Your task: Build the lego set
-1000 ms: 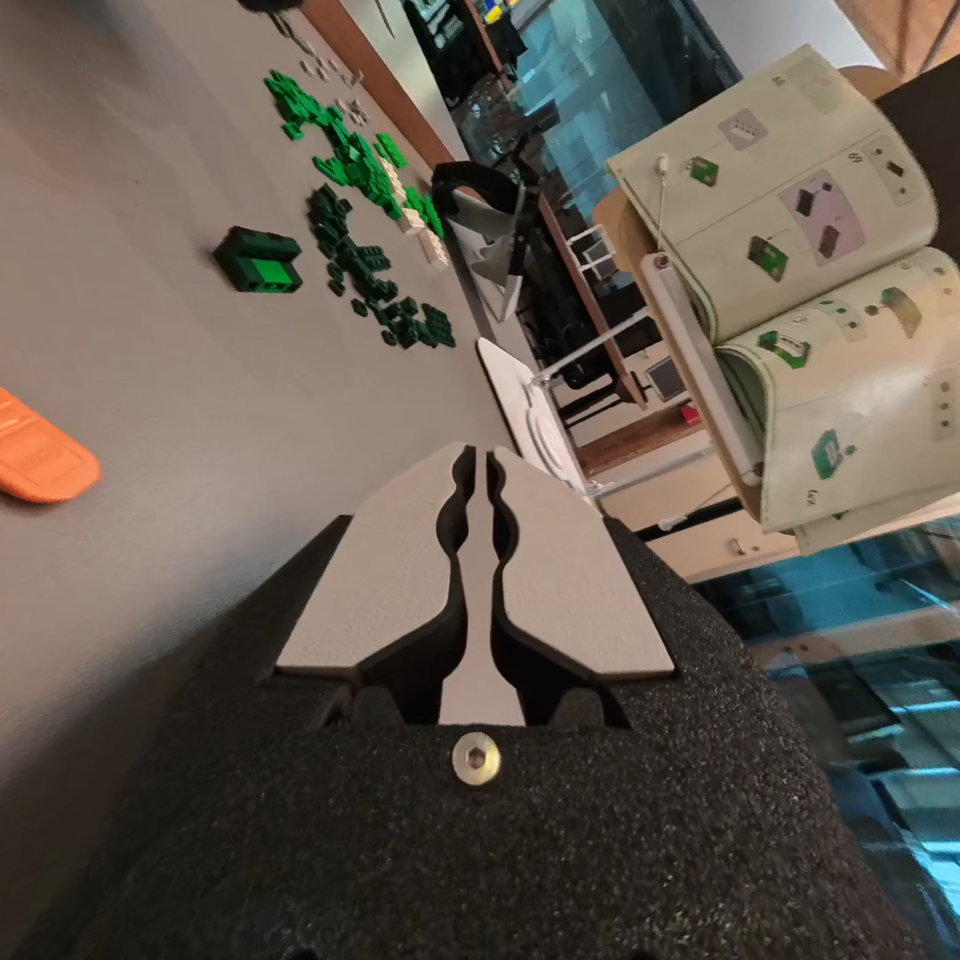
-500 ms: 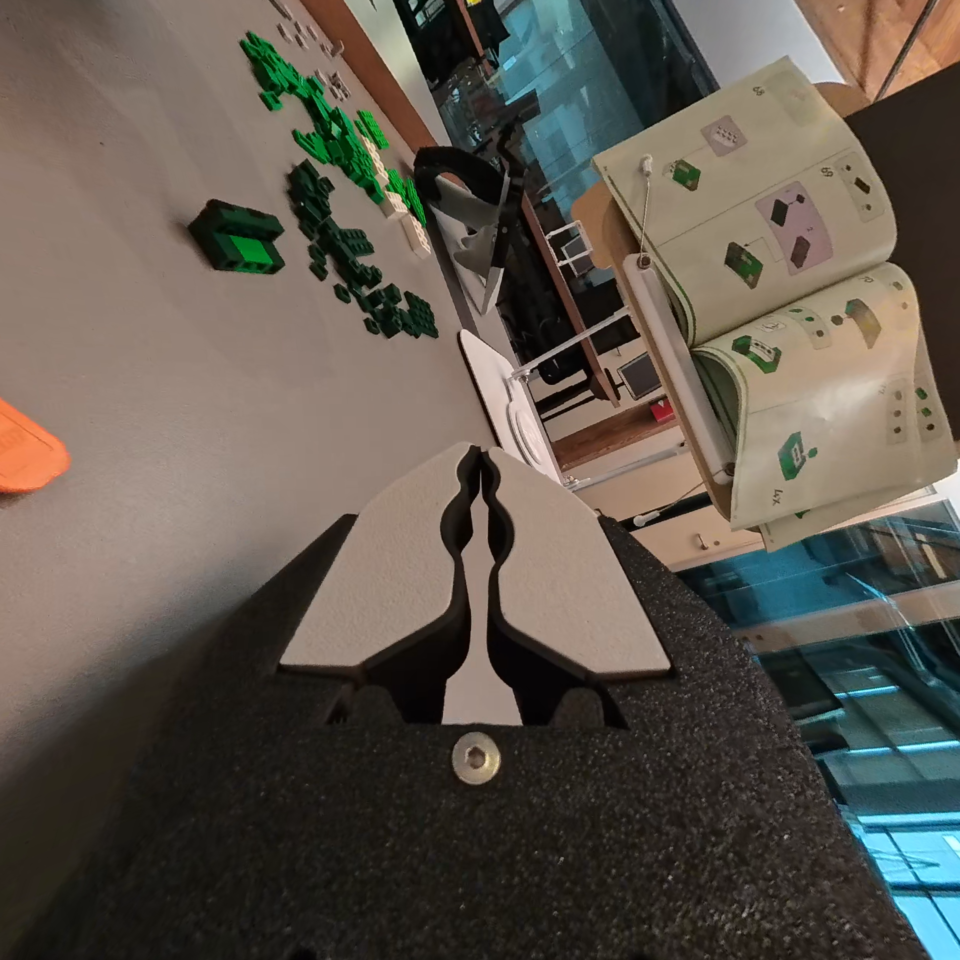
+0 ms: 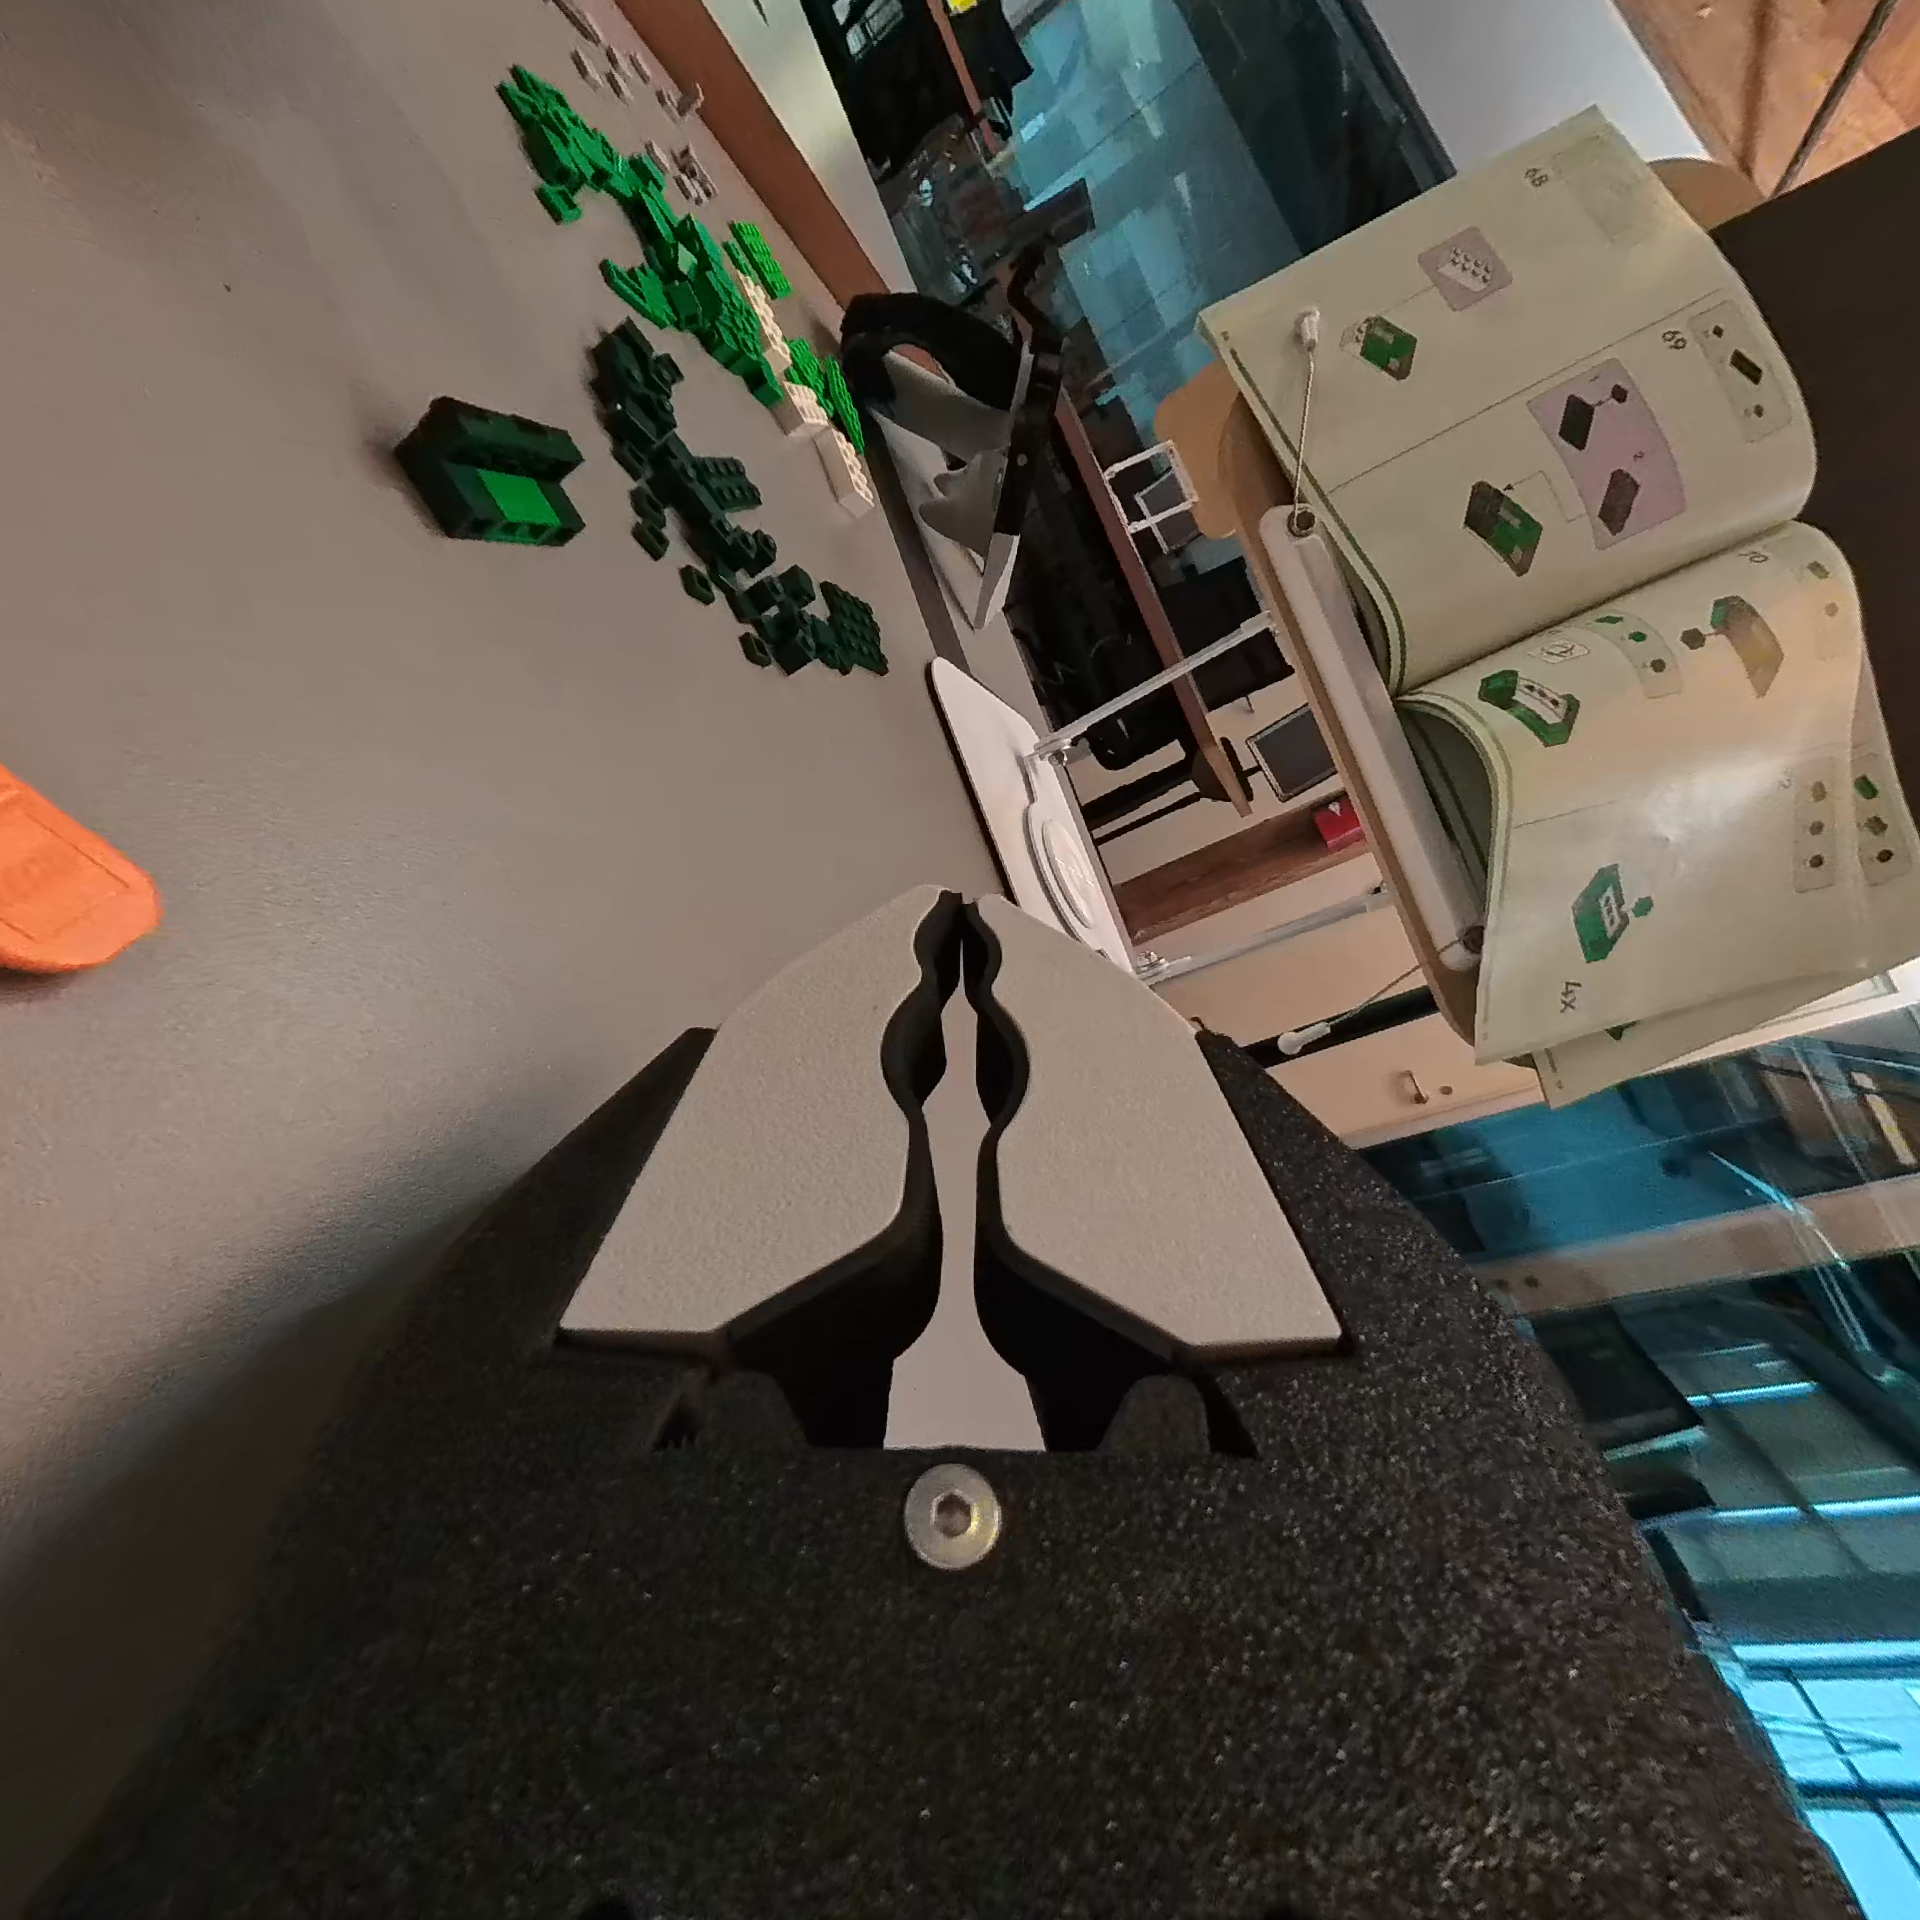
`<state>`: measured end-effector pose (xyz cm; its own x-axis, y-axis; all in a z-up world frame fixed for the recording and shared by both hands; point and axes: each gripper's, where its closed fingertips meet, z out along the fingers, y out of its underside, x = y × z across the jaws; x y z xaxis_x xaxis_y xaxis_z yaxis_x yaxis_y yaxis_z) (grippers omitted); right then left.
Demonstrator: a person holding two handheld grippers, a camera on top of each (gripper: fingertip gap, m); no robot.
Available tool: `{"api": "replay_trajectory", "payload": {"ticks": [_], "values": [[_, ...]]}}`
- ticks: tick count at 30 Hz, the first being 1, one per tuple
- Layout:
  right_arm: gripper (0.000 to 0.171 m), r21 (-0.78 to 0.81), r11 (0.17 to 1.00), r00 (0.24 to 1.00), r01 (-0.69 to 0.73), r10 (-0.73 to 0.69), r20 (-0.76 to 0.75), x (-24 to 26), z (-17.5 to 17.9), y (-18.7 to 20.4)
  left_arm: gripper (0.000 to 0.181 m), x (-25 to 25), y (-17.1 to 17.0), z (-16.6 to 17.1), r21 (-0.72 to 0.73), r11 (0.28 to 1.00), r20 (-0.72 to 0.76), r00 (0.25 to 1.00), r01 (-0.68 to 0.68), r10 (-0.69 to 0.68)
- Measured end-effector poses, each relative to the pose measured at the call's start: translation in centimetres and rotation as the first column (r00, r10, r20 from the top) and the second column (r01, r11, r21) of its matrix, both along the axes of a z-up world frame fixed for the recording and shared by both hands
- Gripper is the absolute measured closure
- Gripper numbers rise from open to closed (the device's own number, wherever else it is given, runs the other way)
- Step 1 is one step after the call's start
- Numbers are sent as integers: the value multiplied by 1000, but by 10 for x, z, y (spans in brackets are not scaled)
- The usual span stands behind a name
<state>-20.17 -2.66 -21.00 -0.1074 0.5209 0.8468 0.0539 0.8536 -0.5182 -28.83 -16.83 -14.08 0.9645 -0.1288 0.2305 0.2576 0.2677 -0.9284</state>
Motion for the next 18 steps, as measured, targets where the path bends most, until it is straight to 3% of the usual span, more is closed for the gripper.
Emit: {"api": "replay_trajectory", "payload": {"ticks": [11,18], "values": [[171,15,1000,1000,3,-3,22,-1,-4,-1,136,16,12,-9,-91,995,-88,995,39,-47],[171,6,1000,1000,16,-16,1,0,0,1,136,12,9,-6,-65,997,-59,998,30,-34]]}}
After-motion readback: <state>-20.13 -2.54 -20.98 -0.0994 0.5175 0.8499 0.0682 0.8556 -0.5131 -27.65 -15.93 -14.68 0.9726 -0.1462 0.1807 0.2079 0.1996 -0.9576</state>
